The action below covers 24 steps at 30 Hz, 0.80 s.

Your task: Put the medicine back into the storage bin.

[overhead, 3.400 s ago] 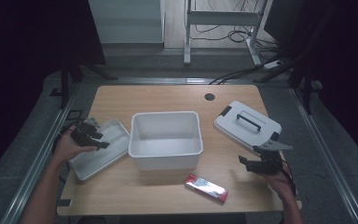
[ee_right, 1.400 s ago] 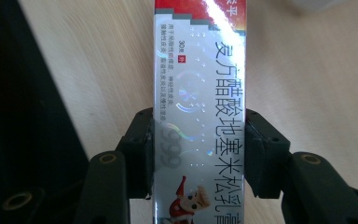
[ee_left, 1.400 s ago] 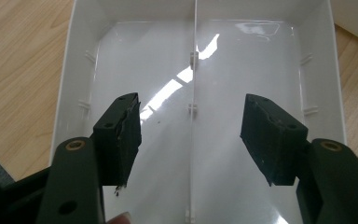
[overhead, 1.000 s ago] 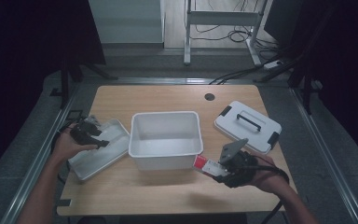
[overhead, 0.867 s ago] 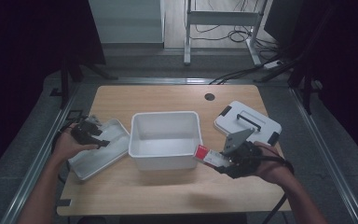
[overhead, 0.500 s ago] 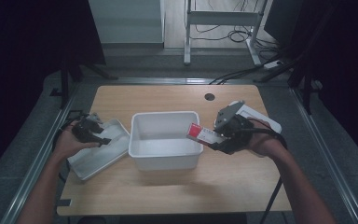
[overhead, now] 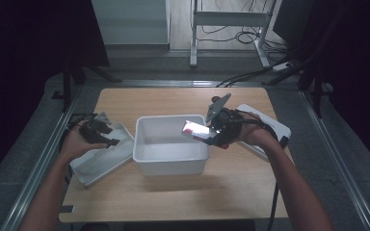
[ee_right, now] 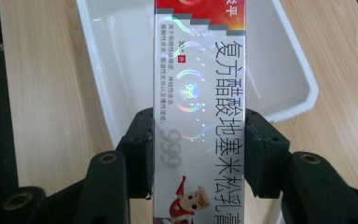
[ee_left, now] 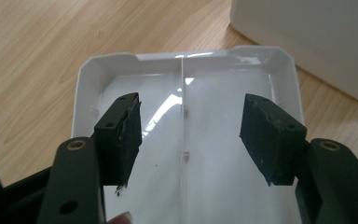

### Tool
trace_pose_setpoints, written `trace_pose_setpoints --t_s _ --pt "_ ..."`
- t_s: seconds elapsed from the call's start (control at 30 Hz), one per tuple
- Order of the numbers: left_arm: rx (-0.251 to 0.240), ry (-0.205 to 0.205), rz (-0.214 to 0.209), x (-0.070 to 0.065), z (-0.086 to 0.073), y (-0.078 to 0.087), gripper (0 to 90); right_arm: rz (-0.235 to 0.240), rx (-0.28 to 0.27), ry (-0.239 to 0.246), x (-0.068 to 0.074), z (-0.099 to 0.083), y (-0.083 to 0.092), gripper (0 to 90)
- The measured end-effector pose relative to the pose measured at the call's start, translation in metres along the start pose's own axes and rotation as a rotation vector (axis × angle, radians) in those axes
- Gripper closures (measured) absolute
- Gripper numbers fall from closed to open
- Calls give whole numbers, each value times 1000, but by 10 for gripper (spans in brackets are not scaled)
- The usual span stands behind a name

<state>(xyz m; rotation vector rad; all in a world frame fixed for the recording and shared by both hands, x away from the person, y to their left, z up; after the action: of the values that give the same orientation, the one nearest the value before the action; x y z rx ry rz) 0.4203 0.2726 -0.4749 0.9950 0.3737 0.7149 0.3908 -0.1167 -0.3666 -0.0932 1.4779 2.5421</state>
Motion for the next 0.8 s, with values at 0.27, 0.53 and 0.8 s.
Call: trace_pose_setpoints --t_s 0.27,0.53,0.8 --pt "-11 -12 8 -2 10 6 385 14 3 62 -4 15 -12 504" --pt "-15 -17 11 -1 15 9 386 41 16 71 -10 21 -28 504" --pt "-25 -17 19 -2 18 17 385 61 20 104 -8 30 -36 504"
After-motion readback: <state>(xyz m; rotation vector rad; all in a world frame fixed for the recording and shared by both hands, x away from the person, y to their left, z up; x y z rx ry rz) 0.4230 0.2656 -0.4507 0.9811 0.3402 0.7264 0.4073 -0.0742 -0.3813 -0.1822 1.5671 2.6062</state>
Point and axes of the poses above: each handheld gripper's, and its own axes: y roughly backward along the jaws, z roughly out of its top, x roughly to its left, the point moved 5 cm from there along -y, roughly forward along the jaws, and after that the axes turned 5 degrees about y, right-handed, at the moved point
